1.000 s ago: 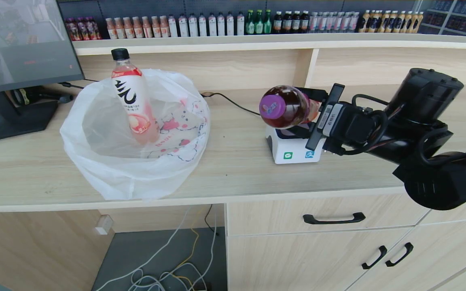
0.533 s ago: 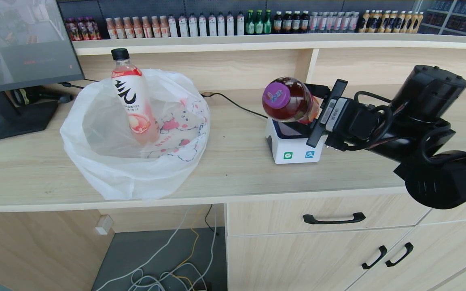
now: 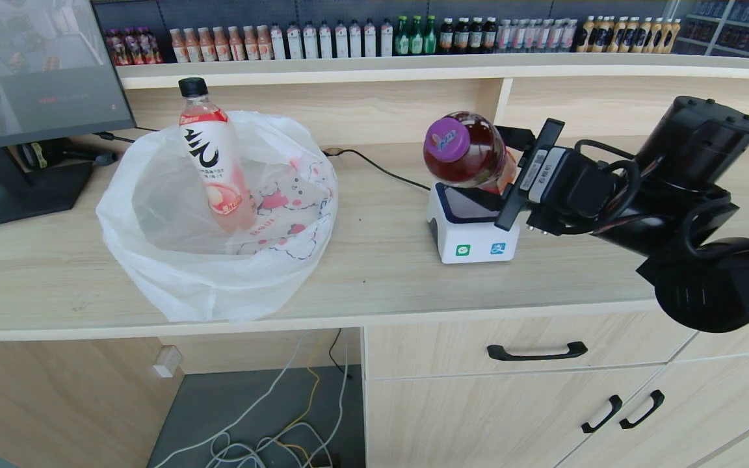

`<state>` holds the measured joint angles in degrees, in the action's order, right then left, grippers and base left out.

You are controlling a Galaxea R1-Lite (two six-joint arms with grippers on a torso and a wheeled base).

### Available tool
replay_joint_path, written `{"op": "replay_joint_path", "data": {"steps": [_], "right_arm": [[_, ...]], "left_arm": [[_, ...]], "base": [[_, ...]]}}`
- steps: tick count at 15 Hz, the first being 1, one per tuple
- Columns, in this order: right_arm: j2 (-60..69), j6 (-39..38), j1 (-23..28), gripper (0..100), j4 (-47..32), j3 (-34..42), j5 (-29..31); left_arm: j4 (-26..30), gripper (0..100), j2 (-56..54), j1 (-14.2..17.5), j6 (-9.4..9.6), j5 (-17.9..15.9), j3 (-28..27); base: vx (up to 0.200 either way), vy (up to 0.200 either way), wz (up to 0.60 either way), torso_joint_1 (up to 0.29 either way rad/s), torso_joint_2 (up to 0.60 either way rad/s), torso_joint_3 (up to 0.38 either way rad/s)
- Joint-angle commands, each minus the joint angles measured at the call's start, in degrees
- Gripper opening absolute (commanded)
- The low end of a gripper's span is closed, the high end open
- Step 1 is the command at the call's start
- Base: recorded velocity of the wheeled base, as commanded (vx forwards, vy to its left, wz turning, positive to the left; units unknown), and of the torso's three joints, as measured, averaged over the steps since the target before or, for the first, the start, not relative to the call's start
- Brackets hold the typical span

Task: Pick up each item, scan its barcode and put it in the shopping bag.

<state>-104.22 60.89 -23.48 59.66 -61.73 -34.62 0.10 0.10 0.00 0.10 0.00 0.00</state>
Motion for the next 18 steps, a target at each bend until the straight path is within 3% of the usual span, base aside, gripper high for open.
{"op": "replay_joint_path", "data": {"steps": [1, 11, 16, 18], "right_arm": [[0.24, -0.16, -0.16, 0, 0.02, -0.32, 0.52], [2.35, -8.60, -0.34, 0, 1.95, -3.75, 8.08], [3.06, -15.63, -0.34, 0, 4.59, -3.83, 16.08], [3.32, -25.56, -0.34, 0, 8.19, -3.22, 25.66]], "left_arm": [[-0.01, 100, -0.01, 0.00, -0.01, 0.00, 0.00], [-0.01, 100, -0.01, 0.00, -0.01, 0.00, 0.00], [-0.01, 100, -0.01, 0.00, -0.01, 0.00, 0.00], [-0.01, 100, -0.01, 0.00, -0.01, 0.00, 0.00]], "base": [[0.000, 0.000, 0.00, 0.000, 0.00, 0.000], [0.000, 0.000, 0.00, 0.000, 0.00, 0.000], [0.000, 0.000, 0.00, 0.000, 0.00, 0.000], [0.000, 0.000, 0.00, 0.000, 0.00, 0.000]]}}
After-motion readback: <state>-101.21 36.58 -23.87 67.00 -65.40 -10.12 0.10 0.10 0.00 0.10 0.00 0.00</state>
